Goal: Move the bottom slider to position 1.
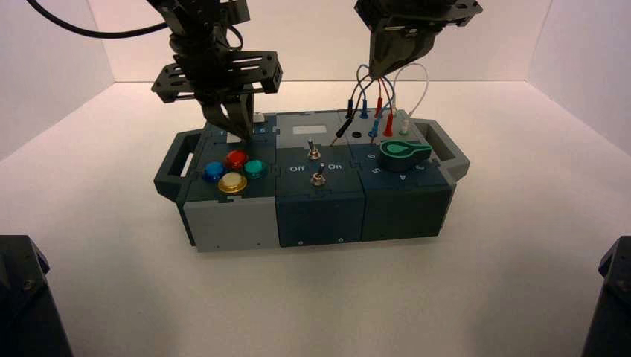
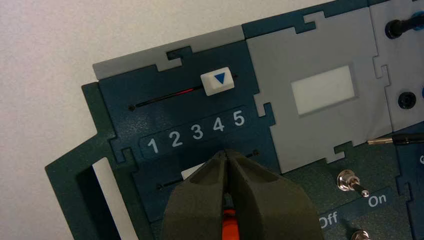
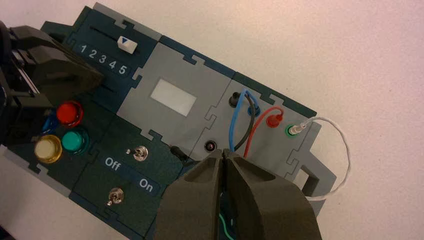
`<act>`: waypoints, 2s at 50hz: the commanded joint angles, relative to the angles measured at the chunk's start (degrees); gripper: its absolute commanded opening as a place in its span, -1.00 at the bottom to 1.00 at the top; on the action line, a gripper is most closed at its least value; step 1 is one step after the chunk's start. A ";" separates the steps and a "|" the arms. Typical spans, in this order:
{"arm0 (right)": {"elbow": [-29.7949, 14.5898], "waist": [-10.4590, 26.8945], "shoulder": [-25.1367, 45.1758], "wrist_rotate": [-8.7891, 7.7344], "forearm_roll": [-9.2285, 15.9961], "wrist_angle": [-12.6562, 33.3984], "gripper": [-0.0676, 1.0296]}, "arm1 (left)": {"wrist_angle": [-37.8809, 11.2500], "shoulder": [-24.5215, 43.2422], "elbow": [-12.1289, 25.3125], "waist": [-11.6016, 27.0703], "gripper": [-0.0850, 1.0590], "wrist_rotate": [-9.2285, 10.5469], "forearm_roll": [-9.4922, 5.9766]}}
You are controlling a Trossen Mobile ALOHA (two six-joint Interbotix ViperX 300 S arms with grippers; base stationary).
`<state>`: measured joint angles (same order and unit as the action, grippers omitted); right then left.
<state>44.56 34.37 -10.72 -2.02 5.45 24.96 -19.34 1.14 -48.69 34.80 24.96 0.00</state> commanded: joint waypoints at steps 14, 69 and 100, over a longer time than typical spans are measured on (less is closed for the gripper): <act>-1.32 0.26 0.35 -0.09 0.09 0.09 -0.92 | 0.00 -1.14 1.32 -1.32 -0.91 -1.32 0.18; -1.58 0.26 0.97 -0.09 -0.09 0.18 -0.92 | -1.85 -3.43 -0.62 -3.34 -0.91 -4.31 0.18; -1.85 0.26 0.35 0.00 -0.70 1.05 -0.92 | -4.66 -7.82 0.09 -4.66 -0.91 -5.27 0.53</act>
<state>44.47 34.37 -9.23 -2.02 5.01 26.10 -23.73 -3.96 -50.27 30.59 19.86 0.35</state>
